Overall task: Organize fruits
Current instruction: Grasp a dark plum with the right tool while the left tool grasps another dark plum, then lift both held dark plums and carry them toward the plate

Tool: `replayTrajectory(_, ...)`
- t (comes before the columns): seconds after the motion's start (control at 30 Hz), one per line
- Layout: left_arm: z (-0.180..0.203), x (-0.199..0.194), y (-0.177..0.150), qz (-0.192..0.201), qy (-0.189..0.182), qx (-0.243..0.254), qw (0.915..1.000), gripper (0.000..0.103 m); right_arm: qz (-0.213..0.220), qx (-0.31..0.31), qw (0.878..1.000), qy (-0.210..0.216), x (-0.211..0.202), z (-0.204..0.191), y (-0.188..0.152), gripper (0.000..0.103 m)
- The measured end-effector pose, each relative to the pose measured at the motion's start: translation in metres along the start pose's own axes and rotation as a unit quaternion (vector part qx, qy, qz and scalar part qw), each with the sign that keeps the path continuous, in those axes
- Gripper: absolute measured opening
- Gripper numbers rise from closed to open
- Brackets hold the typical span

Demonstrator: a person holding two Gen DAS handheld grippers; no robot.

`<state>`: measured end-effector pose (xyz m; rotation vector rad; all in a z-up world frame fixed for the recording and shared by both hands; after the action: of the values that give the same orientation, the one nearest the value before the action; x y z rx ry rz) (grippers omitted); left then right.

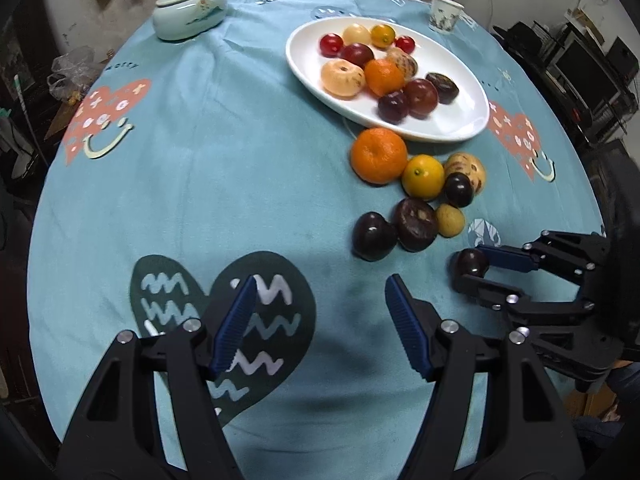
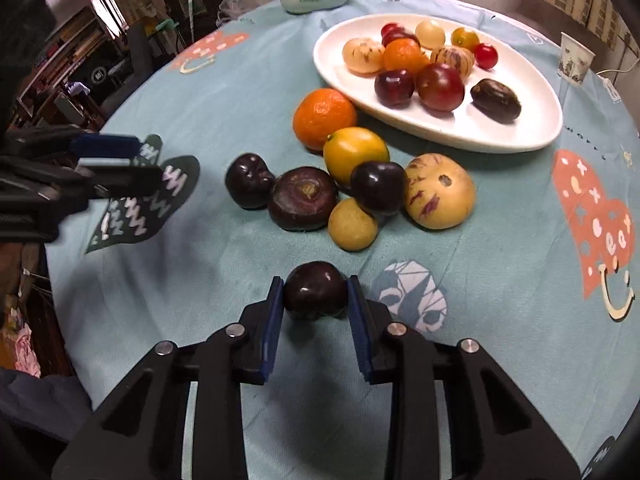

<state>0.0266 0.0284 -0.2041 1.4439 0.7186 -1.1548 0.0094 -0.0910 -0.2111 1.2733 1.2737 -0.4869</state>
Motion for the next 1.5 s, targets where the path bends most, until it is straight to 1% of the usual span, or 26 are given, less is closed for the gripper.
replayTrajectory(0.07,0.010,0.009,0.002,-0.002,-0.006,0.017,0.9998,0.068,0.007,0.015,1.000,0.003,-0.008,0.005,-0.003,0.032)
replayTrajectory(0.17,0.022,0.025,0.006,-0.008,-0.003,0.051,0.9987,0.068,0.011,0.037,0.999,0.003,-0.016,0.014,-0.009,0.032)
replayTrajectory(0.3,0.027,0.045,0.012,-0.017,0.000,0.081,0.9966,0.066,0.012,0.059,0.998,0.004,-0.021,0.021,-0.015,0.032)
replayTrajectory(0.37,0.028,0.051,0.015,-0.020,-0.007,0.089,0.9958,0.058,0.012,0.066,0.998,0.004,-0.021,0.021,-0.017,0.032)
replayTrajectory(0.4,0.030,0.054,0.015,-0.024,-0.016,0.094,0.9952,0.055,0.012,0.069,0.998,0.004,-0.022,0.022,-0.019,0.032)
replayTrajectory(0.43,0.033,0.055,0.016,-0.026,-0.024,0.100,0.9944,0.048,0.011,0.072,0.997,0.003,-0.021,0.022,-0.020,0.032)
replayTrajectory(0.47,0.038,0.055,0.016,-0.026,-0.034,0.106,0.9934,0.034,0.010,0.074,0.997,0.002,-0.021,0.022,-0.021,0.032)
replayTrajectory(0.5,0.042,0.053,0.016,-0.026,-0.038,0.112,0.9926,0.033,0.010,0.076,0.997,0.002,-0.022,0.022,-0.023,0.032)
replayTrajectory(0.57,0.043,0.051,0.017,-0.027,-0.033,0.119,0.9920,0.032,0.010,0.079,0.997,0.002,-0.021,0.022,-0.024,0.032)
replayTrajectory(0.63,0.043,0.045,0.018,-0.024,-0.042,0.114,0.9923,0.032,0.010,0.080,0.997,0.001,-0.022,0.022,-0.024,0.032)
replayTrajectory(0.8,0.043,0.015,0.017,-0.001,-0.070,0.095,0.9930,0.032,0.010,0.076,0.997,0.006,-0.027,0.017,-0.028,0.032)
replayTrajectory(0.9,0.043,-0.003,0.015,0.010,-0.078,0.081,0.9936,0.032,0.009,0.077,0.997,0.015,-0.030,0.014,-0.032,0.032)
replayTrajectory(1.0,0.046,-0.015,0.014,0.015,-0.063,0.071,0.9953,0.032,0.008,0.076,0.997,0.022,-0.032,0.010,-0.035,0.032)
replayTrajectory(1.1,0.050,-0.022,0.018,0.021,-0.030,0.070,0.9969,0.033,0.008,0.070,0.997,0.025,-0.033,0.006,-0.036,0.032)
replayTrajectory(1.23,0.054,-0.030,0.021,0.032,0.004,0.073,0.9968,0.033,0.013,0.058,0.998,0.030,-0.037,-0.002,-0.034,0.032)
replayTrajectory(1.5,0.064,-0.039,0.018,0.033,0.006,0.078,0.9964,0.033,0.012,0.047,0.998,0.039,-0.039,-0.009,-0.033,0.032)
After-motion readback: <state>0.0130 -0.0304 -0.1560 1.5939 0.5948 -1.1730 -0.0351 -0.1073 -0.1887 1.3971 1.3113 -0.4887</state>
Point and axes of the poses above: each gripper's, at about its wrist camera, not at the fingertips, and x roughly the way its jaws point, z to its right, y to its top, the point moved 10 cm from there along x, roughly the way its jaws point, and after that the axes turned 1 degree about y, right-handed, at the moved point
